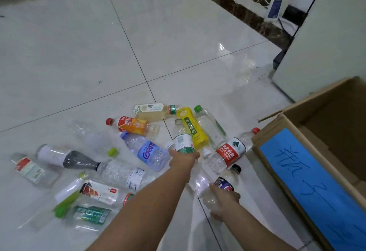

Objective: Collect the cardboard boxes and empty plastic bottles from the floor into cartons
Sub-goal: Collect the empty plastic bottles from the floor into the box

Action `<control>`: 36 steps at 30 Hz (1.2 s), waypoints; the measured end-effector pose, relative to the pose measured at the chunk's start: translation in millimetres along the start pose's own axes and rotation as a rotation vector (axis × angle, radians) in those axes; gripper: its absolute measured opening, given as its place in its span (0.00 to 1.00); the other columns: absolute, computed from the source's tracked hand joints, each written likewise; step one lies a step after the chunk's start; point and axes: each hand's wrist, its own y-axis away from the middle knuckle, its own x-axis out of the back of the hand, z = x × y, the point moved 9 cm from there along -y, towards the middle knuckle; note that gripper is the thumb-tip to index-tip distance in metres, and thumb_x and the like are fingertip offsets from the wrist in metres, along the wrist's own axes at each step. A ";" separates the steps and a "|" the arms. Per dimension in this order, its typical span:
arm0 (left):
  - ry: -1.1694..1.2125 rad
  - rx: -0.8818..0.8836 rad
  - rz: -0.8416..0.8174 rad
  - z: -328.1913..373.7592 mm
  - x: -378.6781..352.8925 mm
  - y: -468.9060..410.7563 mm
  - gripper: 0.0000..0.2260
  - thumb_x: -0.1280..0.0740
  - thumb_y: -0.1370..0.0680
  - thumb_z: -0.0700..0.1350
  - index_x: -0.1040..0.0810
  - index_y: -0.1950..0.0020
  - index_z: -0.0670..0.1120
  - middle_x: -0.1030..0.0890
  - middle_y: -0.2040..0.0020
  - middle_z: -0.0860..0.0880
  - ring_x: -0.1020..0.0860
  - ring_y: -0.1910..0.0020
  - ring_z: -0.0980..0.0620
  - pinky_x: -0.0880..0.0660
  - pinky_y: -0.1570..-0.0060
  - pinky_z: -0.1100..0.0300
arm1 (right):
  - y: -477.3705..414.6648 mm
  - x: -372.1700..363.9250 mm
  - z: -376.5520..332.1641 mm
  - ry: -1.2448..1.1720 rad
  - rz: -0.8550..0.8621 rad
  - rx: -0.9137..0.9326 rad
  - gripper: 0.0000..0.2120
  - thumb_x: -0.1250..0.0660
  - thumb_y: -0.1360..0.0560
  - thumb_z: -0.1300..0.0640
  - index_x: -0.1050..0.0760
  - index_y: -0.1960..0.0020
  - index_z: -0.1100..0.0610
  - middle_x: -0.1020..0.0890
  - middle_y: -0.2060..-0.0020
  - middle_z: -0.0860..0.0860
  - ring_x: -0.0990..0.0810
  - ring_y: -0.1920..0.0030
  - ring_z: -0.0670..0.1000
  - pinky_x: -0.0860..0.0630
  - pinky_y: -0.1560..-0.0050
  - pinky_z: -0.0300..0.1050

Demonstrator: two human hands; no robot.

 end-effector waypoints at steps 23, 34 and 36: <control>0.097 -1.218 -0.336 180.0 -139.4 235.0 0.32 0.32 0.32 0.62 0.31 0.33 0.50 0.25 0.42 0.49 0.25 0.42 0.50 0.25 0.42 0.50 | 226.7 209.3 -273.4 -0.193 0.383 1.136 0.28 0.26 0.32 0.50 0.33 0.38 0.59 0.24 0.41 0.54 0.24 0.42 0.54 0.26 0.42 0.48; -0.884 -1.295 -0.256 99.2 -274.3 272.3 0.26 0.36 0.24 0.60 0.34 0.32 0.45 0.26 0.37 0.43 0.33 0.38 0.41 0.35 0.40 0.49 | 81.9 330.3 -147.9 -0.114 0.334 0.329 0.27 0.21 0.38 0.58 0.25 0.44 0.65 0.20 0.51 0.60 0.20 0.56 0.60 0.20 0.51 0.53; -1.038 -1.317 -0.184 89.5 -280.3 272.3 0.26 0.36 0.24 0.59 0.33 0.33 0.44 0.26 0.37 0.42 0.32 0.37 0.42 0.36 0.37 0.49 | 67.4 332.4 -139.1 -0.049 0.328 0.299 0.26 0.22 0.38 0.56 0.27 0.46 0.64 0.23 0.52 0.60 0.24 0.60 0.58 0.23 0.54 0.50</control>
